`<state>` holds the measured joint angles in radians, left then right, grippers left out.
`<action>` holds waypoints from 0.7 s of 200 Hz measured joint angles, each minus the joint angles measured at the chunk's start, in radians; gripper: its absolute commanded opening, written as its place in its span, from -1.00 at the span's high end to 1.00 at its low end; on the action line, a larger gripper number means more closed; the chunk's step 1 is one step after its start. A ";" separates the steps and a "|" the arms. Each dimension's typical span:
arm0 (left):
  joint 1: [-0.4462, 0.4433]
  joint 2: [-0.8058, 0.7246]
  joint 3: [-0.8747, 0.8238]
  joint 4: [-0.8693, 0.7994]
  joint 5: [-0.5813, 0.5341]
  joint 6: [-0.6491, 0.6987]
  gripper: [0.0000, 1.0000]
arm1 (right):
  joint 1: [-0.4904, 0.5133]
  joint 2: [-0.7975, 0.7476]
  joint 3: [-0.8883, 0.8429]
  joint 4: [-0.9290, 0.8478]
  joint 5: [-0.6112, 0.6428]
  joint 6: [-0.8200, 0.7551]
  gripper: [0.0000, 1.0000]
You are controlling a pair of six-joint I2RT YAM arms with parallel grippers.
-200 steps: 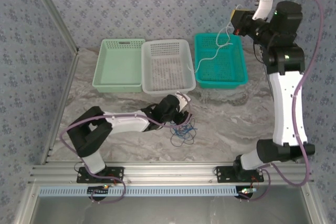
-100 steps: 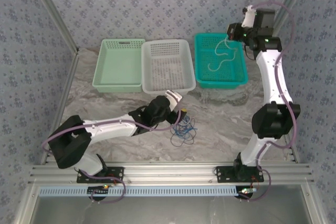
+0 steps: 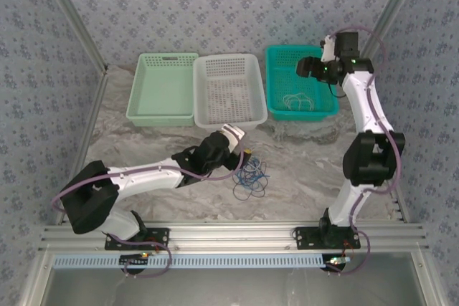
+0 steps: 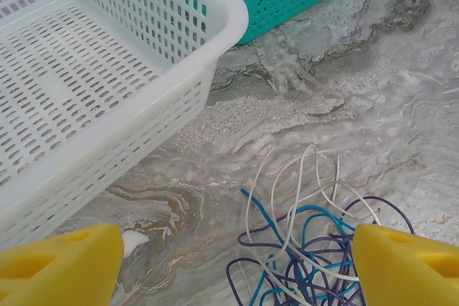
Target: Untangle the cables
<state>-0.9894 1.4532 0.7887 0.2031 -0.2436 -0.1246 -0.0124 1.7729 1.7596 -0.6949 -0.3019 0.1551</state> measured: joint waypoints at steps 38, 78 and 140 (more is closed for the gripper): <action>0.023 -0.040 -0.022 -0.002 -0.012 -0.014 -0.85 | 0.197 -0.295 -0.278 0.040 0.007 -0.060 -0.47; 0.107 -0.153 -0.094 0.003 -0.013 -0.061 -0.99 | 0.343 -0.467 -0.628 0.107 -0.007 -0.019 -0.31; 0.132 -0.187 -0.155 0.001 -0.024 -0.106 -0.99 | 0.601 -0.476 -0.871 0.200 0.081 0.025 -0.16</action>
<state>-0.8574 1.2663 0.6338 0.2043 -0.2672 -0.2302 0.5884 1.2968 0.8886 -0.4950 -0.2211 0.1799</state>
